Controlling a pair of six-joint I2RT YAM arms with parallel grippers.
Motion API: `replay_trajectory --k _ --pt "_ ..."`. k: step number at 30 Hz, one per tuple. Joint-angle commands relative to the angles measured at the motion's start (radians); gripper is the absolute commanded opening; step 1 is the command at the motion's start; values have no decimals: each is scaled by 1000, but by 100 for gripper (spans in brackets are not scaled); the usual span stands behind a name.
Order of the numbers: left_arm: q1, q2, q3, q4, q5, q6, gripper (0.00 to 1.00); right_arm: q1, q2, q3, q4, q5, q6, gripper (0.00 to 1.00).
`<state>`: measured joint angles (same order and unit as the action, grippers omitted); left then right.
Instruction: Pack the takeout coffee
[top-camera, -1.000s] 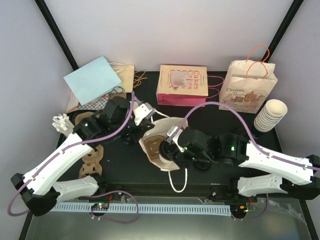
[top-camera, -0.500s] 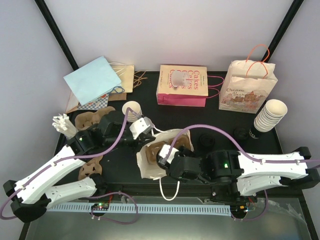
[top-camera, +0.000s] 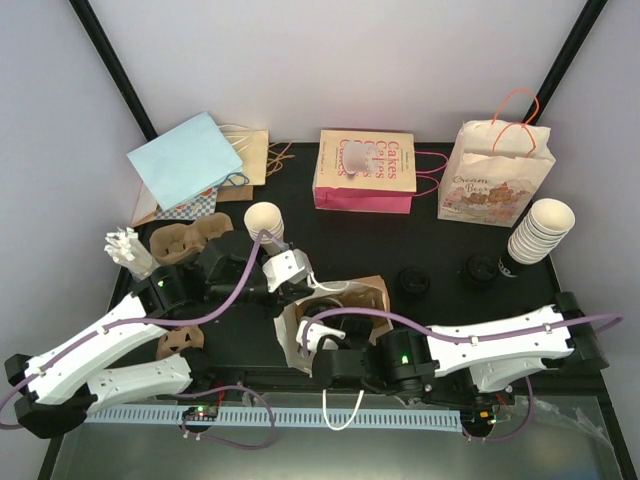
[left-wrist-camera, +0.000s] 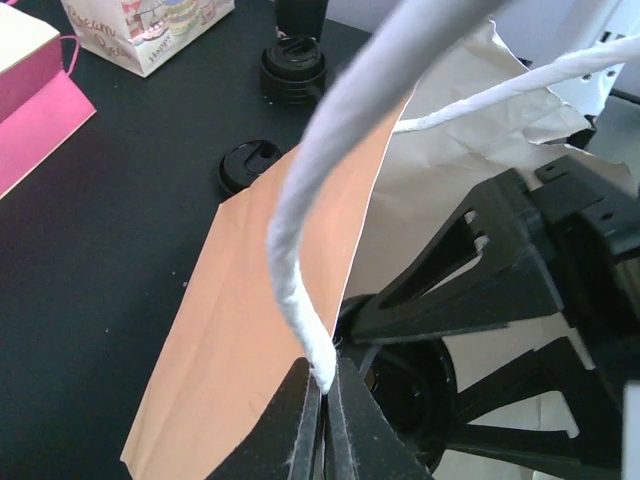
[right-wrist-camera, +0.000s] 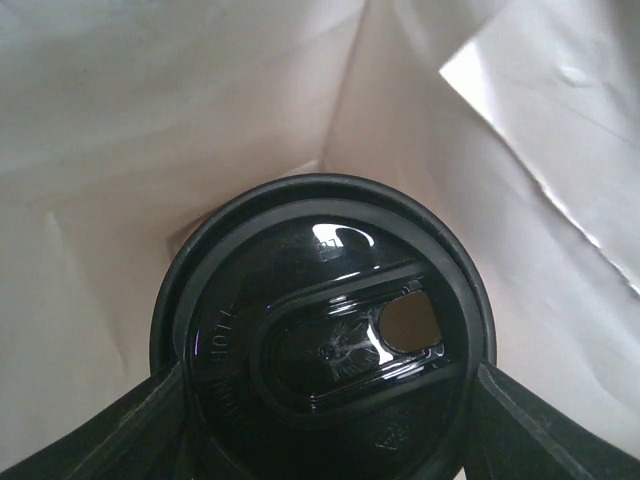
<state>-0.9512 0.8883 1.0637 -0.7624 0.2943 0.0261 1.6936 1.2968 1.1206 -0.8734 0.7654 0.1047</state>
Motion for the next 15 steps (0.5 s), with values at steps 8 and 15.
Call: replay_trajectory --k 8,15 --pt "-42 2 42 -29 -22 31 3 28 -43 -176 300 -78 -233 53" --pt "-54 -42 42 7 5 -36 64 38 -54 -253 315 -65 -244 54"
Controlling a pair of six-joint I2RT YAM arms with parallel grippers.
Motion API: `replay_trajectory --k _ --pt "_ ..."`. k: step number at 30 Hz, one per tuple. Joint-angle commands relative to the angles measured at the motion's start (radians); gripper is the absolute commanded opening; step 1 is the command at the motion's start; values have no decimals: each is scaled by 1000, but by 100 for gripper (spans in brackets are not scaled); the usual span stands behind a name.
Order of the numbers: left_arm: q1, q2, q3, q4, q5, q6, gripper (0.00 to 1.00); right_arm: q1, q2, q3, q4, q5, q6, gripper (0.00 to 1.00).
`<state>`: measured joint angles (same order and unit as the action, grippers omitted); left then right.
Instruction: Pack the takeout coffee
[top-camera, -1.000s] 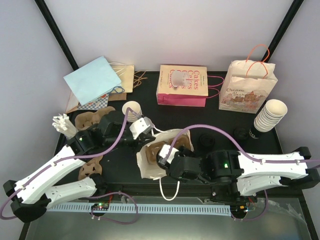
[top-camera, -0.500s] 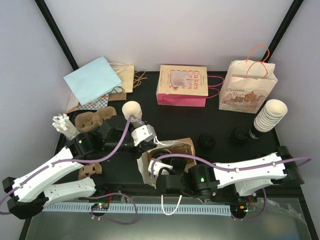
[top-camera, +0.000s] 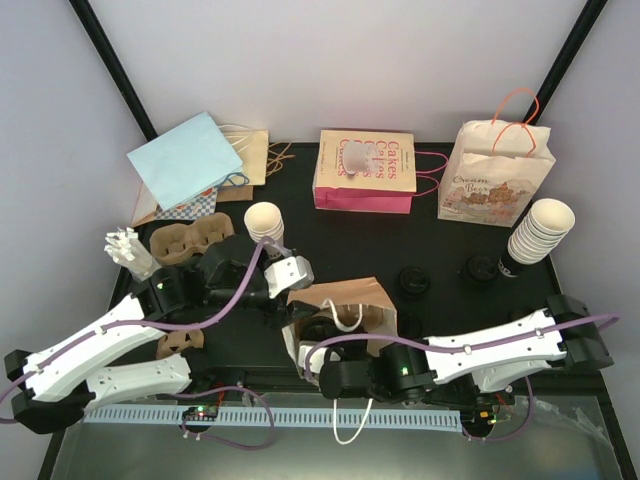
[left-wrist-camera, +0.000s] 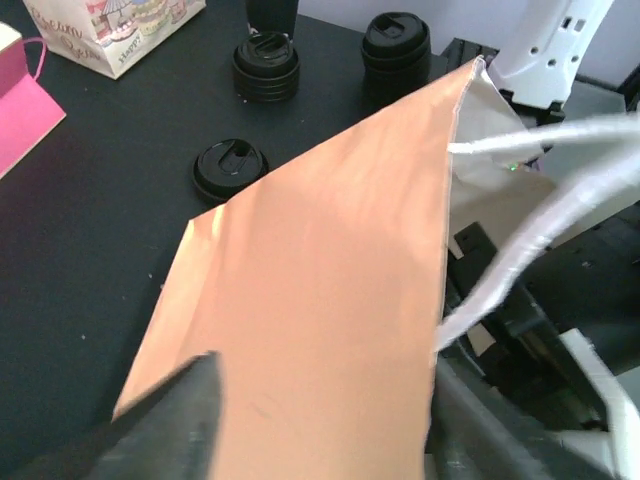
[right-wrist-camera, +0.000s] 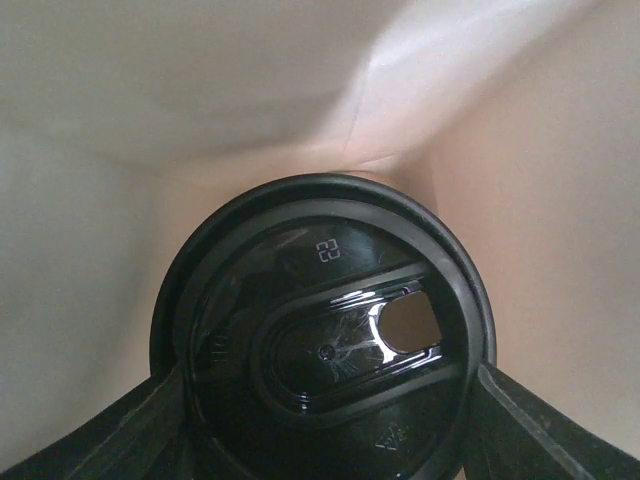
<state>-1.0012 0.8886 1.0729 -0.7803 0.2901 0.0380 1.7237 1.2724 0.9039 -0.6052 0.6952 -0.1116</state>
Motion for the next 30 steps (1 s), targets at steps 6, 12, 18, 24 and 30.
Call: replay_trajectory --k 6,12,18,24,30 --pt "13 -177 28 99 -117 -252 94 30 -26 -105 100 94 -31 53" --pt "215 -117 121 -51 -82 -379 99 59 -25 -150 188 159 -107 54" --pt "329 -82 108 -14 20 -393 99 57 -55 -177 247 173 -164 54" --pt "382 60 139 -70 24 -384 99 40 -127 -208 329 165 -249 54" --pt "428 241 119 -48 92 -356 96 25 -132 -228 399 138 -332 54"
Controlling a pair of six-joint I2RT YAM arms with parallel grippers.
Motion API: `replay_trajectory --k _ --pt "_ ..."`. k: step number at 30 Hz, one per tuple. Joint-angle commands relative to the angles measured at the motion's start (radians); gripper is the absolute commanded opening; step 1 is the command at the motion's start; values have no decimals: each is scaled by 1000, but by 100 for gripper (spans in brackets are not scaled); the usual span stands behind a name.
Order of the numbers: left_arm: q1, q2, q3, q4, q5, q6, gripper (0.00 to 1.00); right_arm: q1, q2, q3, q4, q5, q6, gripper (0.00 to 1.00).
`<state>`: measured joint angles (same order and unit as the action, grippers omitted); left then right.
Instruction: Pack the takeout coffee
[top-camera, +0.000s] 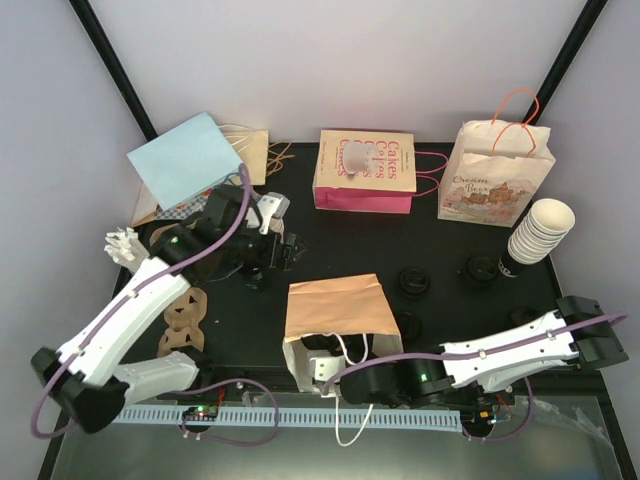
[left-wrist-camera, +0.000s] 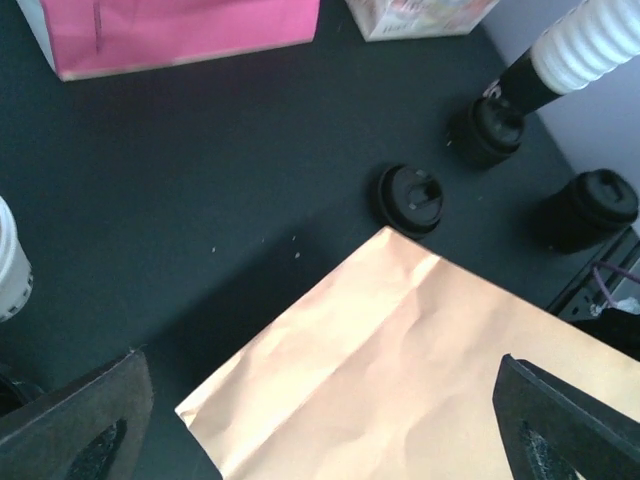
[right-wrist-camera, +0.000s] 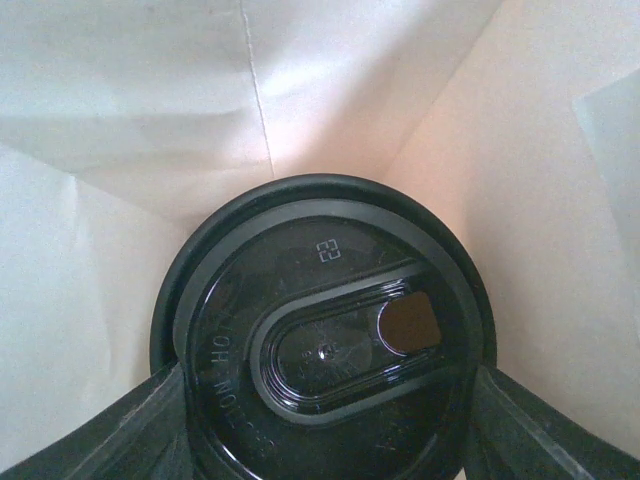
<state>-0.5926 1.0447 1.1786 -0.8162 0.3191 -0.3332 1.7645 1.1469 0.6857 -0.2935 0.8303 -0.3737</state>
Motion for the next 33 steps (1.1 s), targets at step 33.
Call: replay_trajectory --k 33 --pt "-26 779 273 -108 195 192 60 -86 87 -12 102 -161 -155 53"
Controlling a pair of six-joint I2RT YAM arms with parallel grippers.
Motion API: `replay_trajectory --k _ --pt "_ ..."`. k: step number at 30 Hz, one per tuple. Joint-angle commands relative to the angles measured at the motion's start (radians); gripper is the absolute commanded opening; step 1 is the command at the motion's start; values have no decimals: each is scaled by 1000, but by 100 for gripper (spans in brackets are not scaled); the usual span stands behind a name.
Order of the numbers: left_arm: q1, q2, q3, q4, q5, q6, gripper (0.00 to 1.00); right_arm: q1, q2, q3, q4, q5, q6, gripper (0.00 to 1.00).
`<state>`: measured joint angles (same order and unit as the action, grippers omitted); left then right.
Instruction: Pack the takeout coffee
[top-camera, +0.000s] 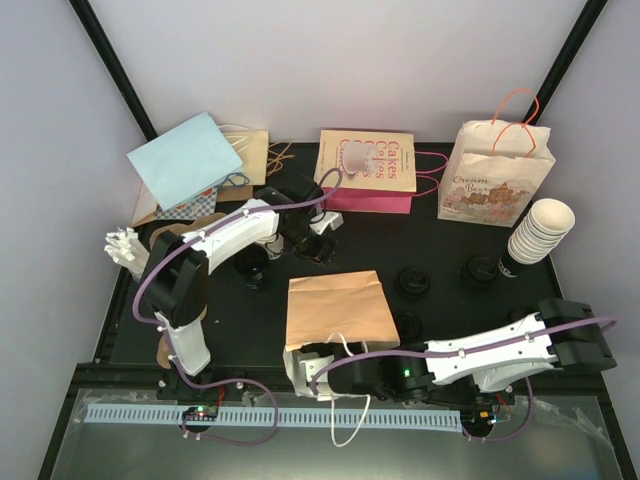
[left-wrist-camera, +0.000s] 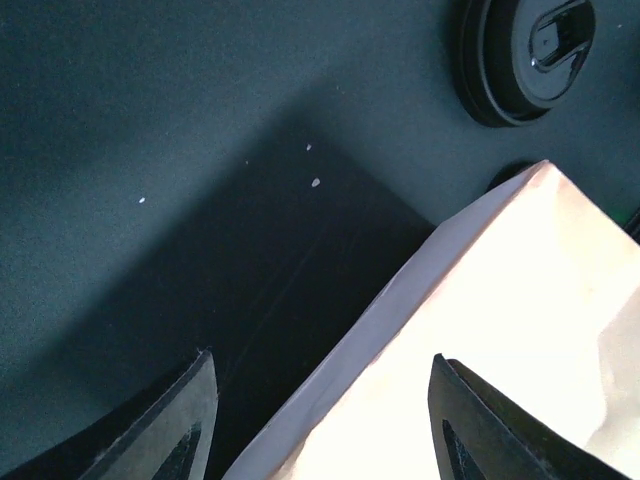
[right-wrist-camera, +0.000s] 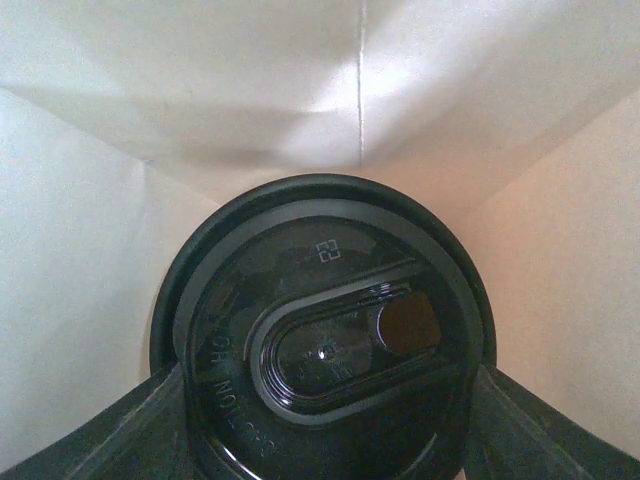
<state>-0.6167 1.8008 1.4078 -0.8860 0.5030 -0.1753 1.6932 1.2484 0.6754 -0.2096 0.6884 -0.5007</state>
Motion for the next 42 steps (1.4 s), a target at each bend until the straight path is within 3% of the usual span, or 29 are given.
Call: replay_trajectory --k 1,20,26,33,42 --pt "-1 27 46 -40 15 39 60 -17 -16 -2 20 -21 -32 53" --pt "4 31 8 -41 49 73 59 -68 -102 6 5 -148 -36 52" --pt "4 38 -22 -30 60 74 51 -89 -84 4 27 -150 -72 53" --pt "4 56 -42 -43 90 95 36 -124 -61 14 43 -156 -123 53" --pt "-4 30 -67 -41 130 106 29 -139 4 26 63 -161 -132 53"
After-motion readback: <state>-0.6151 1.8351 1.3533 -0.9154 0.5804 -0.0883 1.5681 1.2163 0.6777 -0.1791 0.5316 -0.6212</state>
